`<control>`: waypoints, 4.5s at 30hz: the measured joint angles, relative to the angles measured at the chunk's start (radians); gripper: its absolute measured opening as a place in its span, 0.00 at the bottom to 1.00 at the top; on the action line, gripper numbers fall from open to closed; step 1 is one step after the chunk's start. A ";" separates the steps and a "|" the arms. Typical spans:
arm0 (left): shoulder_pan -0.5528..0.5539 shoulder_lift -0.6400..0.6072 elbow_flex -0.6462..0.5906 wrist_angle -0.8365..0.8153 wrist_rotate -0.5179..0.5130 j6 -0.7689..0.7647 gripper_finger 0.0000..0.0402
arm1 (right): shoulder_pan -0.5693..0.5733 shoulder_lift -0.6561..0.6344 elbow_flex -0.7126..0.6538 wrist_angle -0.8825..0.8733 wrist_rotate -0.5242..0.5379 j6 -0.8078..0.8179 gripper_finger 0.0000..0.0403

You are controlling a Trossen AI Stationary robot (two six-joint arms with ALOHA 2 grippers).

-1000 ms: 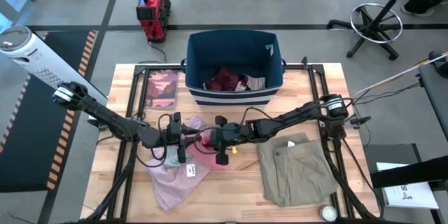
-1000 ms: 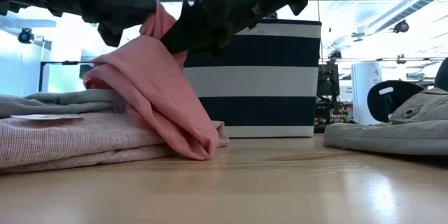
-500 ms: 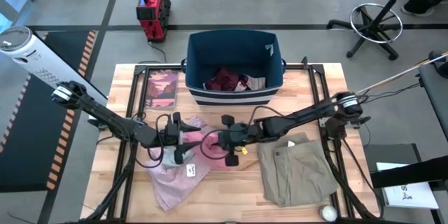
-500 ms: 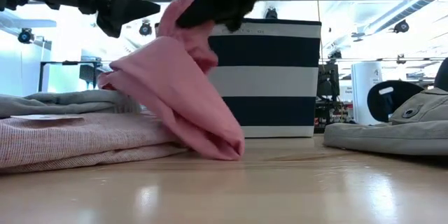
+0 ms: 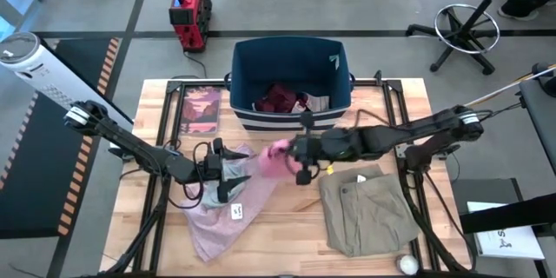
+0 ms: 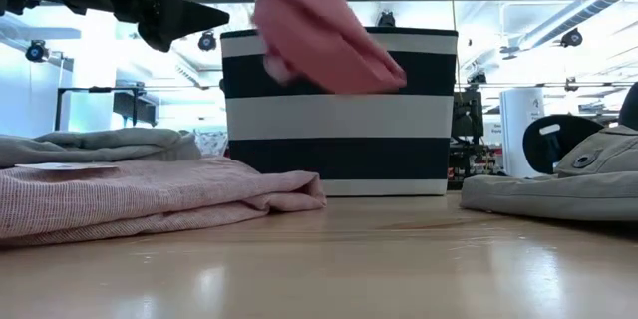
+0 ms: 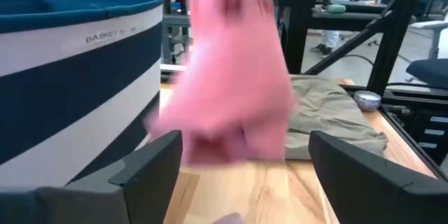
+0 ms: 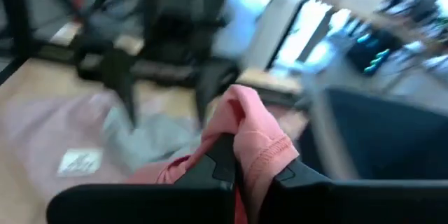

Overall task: Sort clothes
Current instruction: Put the pink underwear into the blue laundry bin, then put the gray underwear into the blue laundry bin

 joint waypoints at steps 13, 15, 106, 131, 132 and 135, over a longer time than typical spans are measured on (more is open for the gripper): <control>0.000 0.060 0.000 0.024 -0.002 0.012 0.67 | -0.208 -0.160 0.002 0.285 0.081 -0.233 0.00; 0.000 0.068 0.000 0.025 -0.001 0.012 0.66 | -0.266 -0.168 0.002 0.306 0.080 -0.251 0.00; -0.075 0.145 0.513 -1.231 0.204 -0.521 0.03 | -0.052 -0.283 -0.051 -0.738 -0.053 0.256 0.52; 0.449 0.140 1.122 -1.132 0.351 0.226 0.00 | -0.027 -0.283 -0.051 -0.732 -0.053 0.193 0.44; 0.485 0.157 1.143 -1.134 0.376 0.239 0.00 | -0.027 -0.283 -0.051 -0.731 -0.053 0.192 0.44; 0.593 0.216 1.196 -1.145 0.453 0.273 0.00 | -0.027 -0.282 -0.051 -0.732 -0.054 0.192 0.43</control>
